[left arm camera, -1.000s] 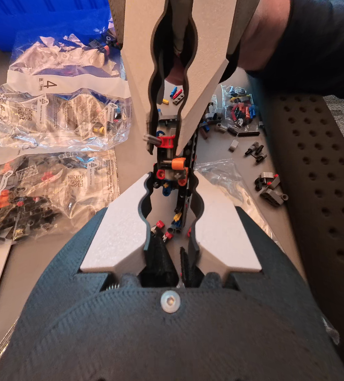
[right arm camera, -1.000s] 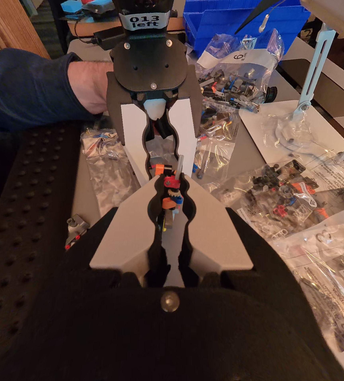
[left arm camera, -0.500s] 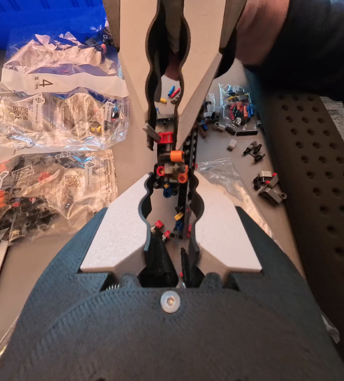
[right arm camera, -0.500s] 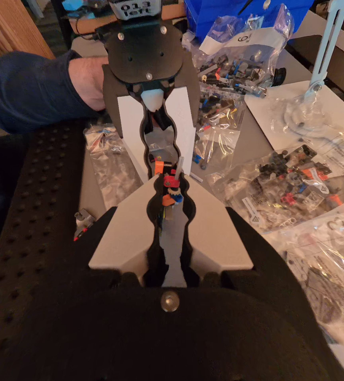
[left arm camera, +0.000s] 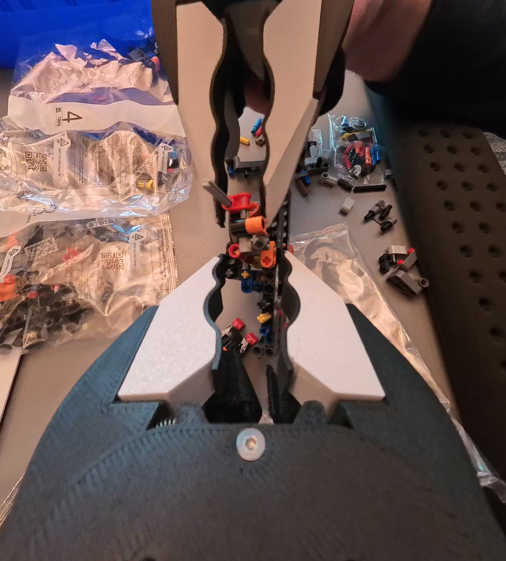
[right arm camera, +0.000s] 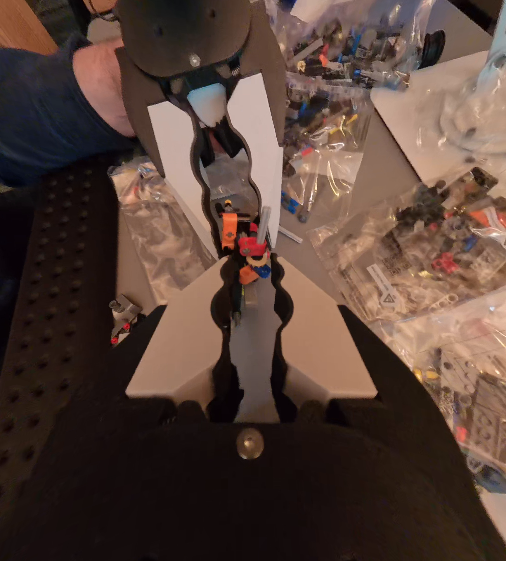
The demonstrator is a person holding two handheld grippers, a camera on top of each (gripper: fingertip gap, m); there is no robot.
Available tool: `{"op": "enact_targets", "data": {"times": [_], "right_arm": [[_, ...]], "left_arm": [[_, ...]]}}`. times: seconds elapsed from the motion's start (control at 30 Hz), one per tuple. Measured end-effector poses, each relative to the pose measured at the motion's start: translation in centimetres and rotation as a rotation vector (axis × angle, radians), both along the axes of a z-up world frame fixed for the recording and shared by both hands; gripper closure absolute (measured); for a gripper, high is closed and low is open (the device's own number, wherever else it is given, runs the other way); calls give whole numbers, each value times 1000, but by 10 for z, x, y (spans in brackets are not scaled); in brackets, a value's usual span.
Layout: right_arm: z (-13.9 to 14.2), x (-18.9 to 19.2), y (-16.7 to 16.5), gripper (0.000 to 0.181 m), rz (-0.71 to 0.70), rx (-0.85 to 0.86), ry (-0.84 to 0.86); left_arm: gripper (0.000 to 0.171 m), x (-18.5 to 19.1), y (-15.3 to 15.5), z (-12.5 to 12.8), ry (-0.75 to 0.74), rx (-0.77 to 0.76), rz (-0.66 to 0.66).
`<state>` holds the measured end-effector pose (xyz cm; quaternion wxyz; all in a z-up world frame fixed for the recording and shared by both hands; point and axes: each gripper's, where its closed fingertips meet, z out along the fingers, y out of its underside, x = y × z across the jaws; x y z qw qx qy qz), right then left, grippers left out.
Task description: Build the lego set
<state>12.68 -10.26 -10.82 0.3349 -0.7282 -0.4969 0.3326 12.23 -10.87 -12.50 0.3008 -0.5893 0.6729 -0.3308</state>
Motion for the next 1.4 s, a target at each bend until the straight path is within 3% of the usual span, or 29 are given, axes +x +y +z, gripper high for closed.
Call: {"op": "enact_targets", "data": {"times": [0.5, 1.4], "right_arm": [[13, -8, 4, 170, -4, 120, 34], [17, -6, 14, 168, -61, 144, 43]], "left_arm": [[138, -2, 0, 1, 0, -5, 2], [137, -1, 7, -1, 5, -12, 32]]}}
